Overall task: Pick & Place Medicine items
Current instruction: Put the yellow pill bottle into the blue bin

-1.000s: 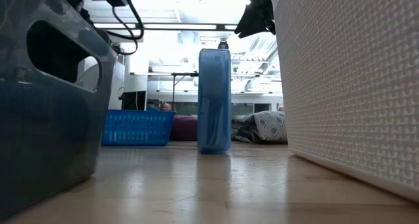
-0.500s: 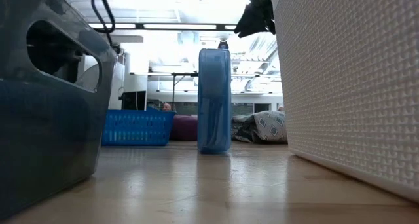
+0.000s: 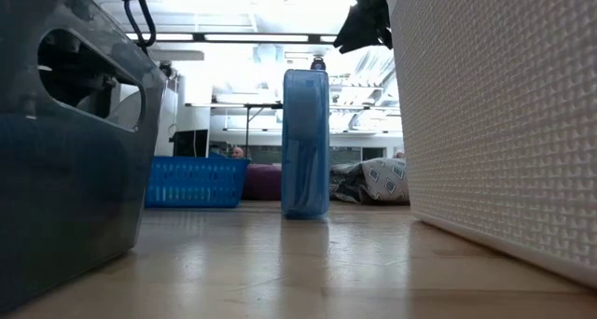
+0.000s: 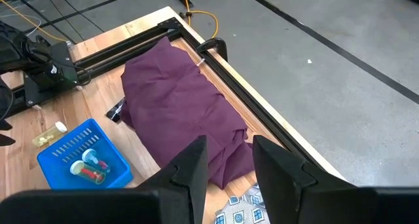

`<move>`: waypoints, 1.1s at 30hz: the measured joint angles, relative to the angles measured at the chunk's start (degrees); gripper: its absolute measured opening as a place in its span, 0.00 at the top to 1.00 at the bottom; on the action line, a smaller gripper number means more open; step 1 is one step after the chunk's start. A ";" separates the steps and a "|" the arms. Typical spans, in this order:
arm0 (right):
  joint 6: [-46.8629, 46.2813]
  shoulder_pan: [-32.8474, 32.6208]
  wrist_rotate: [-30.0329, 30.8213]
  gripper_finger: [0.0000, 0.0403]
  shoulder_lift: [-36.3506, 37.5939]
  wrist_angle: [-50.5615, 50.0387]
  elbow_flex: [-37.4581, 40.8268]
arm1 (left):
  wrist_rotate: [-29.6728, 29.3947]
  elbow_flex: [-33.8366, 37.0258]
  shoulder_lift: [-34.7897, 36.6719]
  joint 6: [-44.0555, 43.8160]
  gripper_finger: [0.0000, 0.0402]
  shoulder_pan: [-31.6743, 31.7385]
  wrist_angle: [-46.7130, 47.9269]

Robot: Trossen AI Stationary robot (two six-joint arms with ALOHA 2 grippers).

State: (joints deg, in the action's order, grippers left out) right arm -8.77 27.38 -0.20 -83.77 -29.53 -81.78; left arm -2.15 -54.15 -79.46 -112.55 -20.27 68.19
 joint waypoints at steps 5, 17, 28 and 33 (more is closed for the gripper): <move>0.01 0.00 -0.01 0.73 0.00 0.03 0.00 | 0.38 0.33 0.00 -2.81 0.62 0.00 0.14; 0.01 0.00 -0.01 0.73 0.00 0.25 0.00 | 0.83 6.13 -0.21 -4.30 0.62 2.70 -5.67; 0.00 0.00 -0.01 0.73 0.00 0.23 0.00 | 0.94 10.66 -0.22 -5.86 0.62 3.34 -11.41; 0.00 0.00 -0.01 0.73 -0.01 0.23 0.00 | 0.91 11.75 -0.22 -5.99 0.62 3.34 -12.18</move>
State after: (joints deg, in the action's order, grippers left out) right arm -8.77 27.38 -0.21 -83.77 -29.30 -81.78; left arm -1.24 -42.40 -79.68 -118.54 -16.93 56.01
